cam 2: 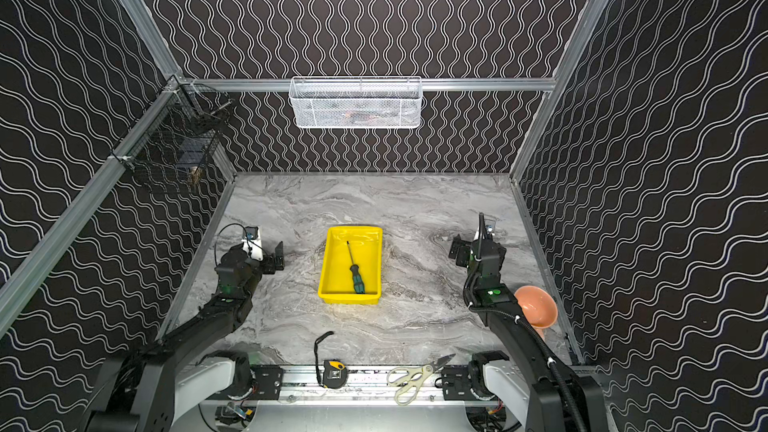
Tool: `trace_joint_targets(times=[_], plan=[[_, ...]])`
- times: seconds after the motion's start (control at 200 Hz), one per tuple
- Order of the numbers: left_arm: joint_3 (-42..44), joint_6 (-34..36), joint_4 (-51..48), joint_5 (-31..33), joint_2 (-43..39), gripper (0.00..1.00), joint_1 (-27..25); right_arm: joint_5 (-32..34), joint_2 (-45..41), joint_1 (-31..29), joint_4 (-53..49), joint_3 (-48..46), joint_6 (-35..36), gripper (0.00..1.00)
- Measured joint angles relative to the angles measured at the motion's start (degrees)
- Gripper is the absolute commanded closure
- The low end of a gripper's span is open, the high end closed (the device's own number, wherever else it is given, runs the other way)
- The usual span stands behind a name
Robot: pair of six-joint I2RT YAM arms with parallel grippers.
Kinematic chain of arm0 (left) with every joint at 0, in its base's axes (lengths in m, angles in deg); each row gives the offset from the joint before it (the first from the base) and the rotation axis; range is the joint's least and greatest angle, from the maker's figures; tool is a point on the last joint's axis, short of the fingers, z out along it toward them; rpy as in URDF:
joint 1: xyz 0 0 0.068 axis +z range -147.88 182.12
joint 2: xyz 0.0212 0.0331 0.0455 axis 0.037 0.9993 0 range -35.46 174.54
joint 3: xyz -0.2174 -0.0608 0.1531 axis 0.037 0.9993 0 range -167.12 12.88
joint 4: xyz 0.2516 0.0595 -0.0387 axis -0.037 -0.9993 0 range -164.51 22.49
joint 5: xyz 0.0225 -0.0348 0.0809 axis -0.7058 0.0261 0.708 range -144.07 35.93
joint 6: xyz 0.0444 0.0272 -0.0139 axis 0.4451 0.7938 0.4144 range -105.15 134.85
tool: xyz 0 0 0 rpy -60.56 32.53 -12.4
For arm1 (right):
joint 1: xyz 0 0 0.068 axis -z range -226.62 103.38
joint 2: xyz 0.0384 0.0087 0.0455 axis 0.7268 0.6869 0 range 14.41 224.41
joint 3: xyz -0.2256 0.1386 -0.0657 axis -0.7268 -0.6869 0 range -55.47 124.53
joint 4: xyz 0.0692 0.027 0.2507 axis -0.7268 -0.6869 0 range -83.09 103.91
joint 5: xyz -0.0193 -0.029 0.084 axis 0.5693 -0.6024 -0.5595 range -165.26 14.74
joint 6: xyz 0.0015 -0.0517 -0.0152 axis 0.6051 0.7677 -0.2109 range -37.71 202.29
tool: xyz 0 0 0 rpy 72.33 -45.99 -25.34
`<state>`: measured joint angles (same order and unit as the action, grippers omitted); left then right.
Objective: Put the screwdriver in the bin
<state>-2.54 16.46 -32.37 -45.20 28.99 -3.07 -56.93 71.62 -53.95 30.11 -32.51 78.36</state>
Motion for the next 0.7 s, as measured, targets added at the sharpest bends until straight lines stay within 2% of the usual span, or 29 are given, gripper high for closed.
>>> trace_joint_targets(times=[0.135,0.435,0.701], plan=[[1.3,0.2,8.2,1.1,6.8,0.01,0.0,-1.5,4.1,2.1,12.5,-5.7,2.4,0.01],[3.8,0.2,25.5,1.6,20.2,0.01,0.1,-6.7,15.6,6.5,35.0,-12.0,4.8,0.01],[1.8,0.2,32.5,1.5,28.6,0.01,0.4,-11.4,20.3,8.5,44.1,-12.0,4.8,0.01]])
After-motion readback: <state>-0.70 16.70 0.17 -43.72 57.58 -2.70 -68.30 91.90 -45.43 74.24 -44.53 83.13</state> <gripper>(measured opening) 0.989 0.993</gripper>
